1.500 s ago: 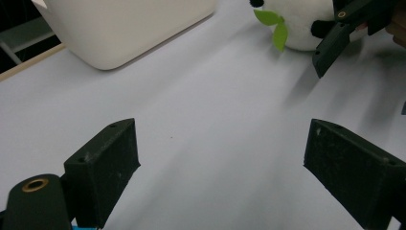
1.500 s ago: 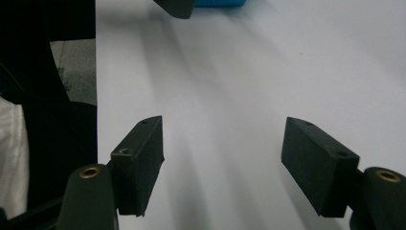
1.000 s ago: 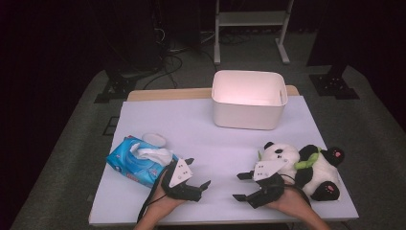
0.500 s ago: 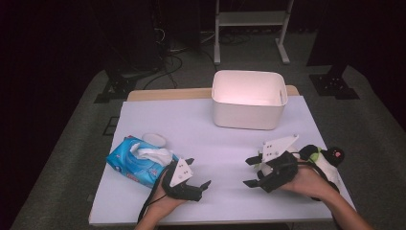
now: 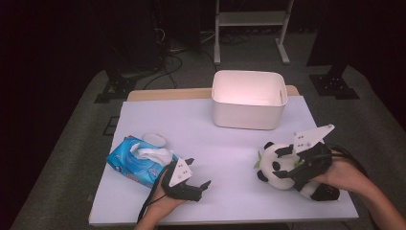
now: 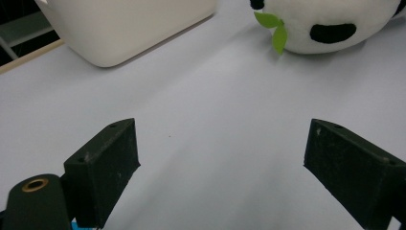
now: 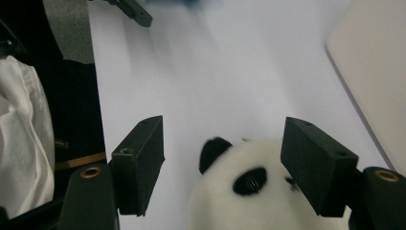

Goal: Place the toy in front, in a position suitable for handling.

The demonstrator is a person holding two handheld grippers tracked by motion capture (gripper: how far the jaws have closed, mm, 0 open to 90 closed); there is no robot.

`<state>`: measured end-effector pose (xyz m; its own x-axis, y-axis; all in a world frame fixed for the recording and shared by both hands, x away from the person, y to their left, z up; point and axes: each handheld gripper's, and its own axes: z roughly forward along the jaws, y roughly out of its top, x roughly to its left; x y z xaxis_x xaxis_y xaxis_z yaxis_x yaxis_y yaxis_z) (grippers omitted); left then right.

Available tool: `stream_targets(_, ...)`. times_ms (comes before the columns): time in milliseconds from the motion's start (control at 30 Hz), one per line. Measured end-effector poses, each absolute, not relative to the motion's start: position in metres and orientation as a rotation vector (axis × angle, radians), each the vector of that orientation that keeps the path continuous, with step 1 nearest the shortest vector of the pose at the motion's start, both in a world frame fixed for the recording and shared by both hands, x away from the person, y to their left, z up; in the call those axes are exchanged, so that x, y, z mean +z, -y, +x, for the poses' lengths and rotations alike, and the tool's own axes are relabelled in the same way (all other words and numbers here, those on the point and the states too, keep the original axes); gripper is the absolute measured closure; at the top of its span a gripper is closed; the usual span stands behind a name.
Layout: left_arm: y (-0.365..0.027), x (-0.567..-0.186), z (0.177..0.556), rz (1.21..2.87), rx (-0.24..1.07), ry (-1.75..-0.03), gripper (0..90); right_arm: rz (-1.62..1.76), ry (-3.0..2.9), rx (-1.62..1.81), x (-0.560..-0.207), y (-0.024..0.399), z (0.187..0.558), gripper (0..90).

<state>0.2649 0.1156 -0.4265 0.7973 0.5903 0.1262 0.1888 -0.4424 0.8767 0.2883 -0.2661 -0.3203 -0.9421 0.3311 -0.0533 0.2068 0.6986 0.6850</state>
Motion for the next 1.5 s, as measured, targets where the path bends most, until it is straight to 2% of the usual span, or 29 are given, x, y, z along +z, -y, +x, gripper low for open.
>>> stream_targets(433,-0.115,-0.427,0.266,2.02,0.514,-0.582,10.3,0.573,-2.698,0.913,-0.32,0.318,0.284,34.6)
stream_targets(800,-0.114,-0.428,0.265,2.025,0.508,-0.582,10.3,0.605,-2.721,0.817,-0.33,0.326,0.285,42.0)
stream_targets(1000,-0.115,-0.428,0.266,2.021,0.505,-0.588,10.3,0.616,-2.729,0.844,-0.336,0.326,0.288,58.5)
stream_targets(1033,-0.115,-0.428,0.266,2.021,0.505,-0.588,10.4,0.616,-2.729,0.844,-0.336,0.326,0.288,58.5)
stream_targets(1067,-0.114,-0.428,0.266,2.022,0.505,-0.588,10.3,0.6,-2.728,0.839,-0.338,0.325,0.289,63.6)
stream_targets(1267,-0.114,-0.427,0.265,2.026,0.503,-0.584,10.4,0.557,-2.706,0.844,-0.341,0.326,0.291,71.4)
stream_targets(1500,-0.113,-0.428,0.265,2.031,0.497,-0.579,10.4,0.564,-2.706,0.909,-0.337,0.333,0.295,74.1)
